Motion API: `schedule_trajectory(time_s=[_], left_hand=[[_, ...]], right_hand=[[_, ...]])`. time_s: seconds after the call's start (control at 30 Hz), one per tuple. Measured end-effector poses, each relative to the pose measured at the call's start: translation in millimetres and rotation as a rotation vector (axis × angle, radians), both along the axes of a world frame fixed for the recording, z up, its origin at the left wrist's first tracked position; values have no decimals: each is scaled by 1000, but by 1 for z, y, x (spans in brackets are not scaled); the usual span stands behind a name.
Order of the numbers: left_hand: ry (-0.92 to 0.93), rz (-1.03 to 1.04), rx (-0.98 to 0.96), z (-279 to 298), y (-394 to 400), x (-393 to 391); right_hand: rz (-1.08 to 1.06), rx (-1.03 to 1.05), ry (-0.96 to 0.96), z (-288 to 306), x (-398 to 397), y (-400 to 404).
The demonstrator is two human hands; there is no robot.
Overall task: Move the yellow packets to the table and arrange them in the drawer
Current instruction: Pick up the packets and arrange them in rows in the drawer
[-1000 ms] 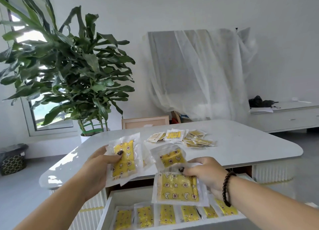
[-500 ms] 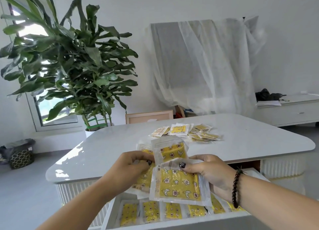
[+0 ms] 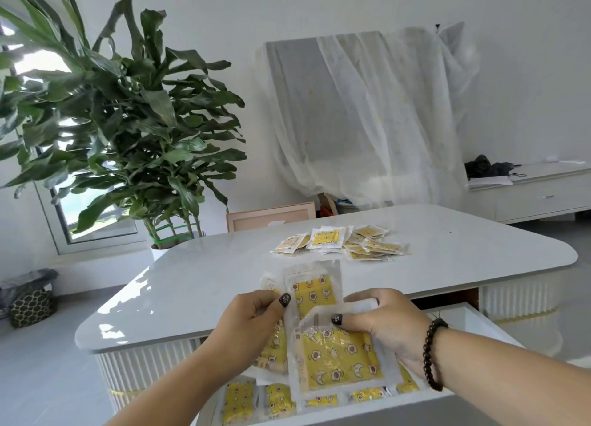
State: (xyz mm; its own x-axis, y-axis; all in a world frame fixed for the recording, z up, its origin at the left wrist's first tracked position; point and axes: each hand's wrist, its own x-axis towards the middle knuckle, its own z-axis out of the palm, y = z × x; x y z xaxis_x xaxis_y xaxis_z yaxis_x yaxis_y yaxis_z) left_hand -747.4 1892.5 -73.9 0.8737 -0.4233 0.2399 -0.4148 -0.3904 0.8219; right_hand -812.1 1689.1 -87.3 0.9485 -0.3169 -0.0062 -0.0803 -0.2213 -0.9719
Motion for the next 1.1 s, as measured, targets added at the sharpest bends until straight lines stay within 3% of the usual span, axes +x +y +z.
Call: schedule_trajectory(time_s=[0.1,0.23,0.47,0.77,0.97,1.1], left_hand=[[-84,48,47,-3,2,4],[-135,43,123,-9,7,9],[-180,-75,203,-8,6,6],[-374,-231,373,-5,-7,-14],[-303,-220,375,-7,-6,-15],[-208,-171,330,-3,-6,-16]], right_hand=[[-34,-249,-25,9,-5,-1],[104,-341,-167,16,-8,-4],[288,-573,-202,13,-7,3],[148,-506,-213,8,-5,10],[109,-547,-190,2,-3,9],[22,-464,-199,1,1,6]])
